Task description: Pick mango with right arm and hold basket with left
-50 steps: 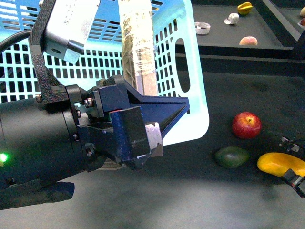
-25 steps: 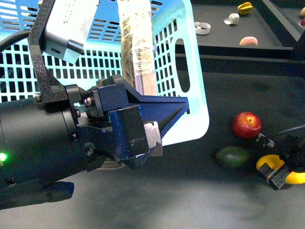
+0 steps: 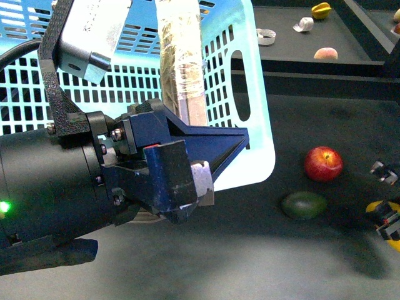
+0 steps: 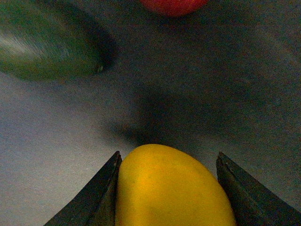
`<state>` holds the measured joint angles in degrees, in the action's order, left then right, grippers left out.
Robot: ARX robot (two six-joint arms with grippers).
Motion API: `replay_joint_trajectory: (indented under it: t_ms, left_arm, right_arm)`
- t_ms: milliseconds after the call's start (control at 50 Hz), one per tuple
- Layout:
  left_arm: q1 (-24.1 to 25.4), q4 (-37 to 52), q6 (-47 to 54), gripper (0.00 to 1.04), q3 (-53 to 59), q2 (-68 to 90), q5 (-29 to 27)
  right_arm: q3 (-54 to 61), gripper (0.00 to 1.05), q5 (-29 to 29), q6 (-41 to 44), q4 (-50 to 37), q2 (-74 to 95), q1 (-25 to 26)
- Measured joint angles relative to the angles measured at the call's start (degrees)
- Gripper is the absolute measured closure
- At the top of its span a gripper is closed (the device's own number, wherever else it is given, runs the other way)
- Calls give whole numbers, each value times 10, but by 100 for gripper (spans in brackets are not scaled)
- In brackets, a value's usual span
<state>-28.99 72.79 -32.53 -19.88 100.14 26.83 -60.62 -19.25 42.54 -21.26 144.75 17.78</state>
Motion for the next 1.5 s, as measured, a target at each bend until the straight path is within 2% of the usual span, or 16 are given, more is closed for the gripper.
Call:
replay_joint_trajectory:
  t_ms: [120,200,300,420,660,920,1000,1200,1300,1500]
  left_arm:
    - [0,0,0,91,0,0,0]
    - [0,0,0,91,0,0,0]
    - [0,0,0,91,0,0,0]
    - [0,0,0,91,0,0,0]
    - [0,0,0,91,0,0,-2]
    - [-1,0,0,91,0,0,2]
    - [0,0,0,91,0,0,2]
    - [0,0,0,91,0,0,0]
    - [0,0,-4,91,1,1,-3]
    - [0,-1,-9,91,3,3,-2]
  right_arm:
    - [59,52,-29,-44,-29,-88,0]
    - [97,52,-54,-93,-53,-157,-18]
    - [123,52,-85,-165,-64,-248,-61]
    - [125,52,-114,-256,-64,-360,-136]
    - [53,52,-100,-383,-64,-409,-287]
    - [-33,52,-64,-420,-44,-347,-369]
    - [-52,52,-51,-428,-44,-325,-385]
    - [-50,24,-11,-447,-83,-315,-402]
    - [-7,7,31,-457,-115,-361,-393]
    - [153,8,133,-463,-147,-560,-346]
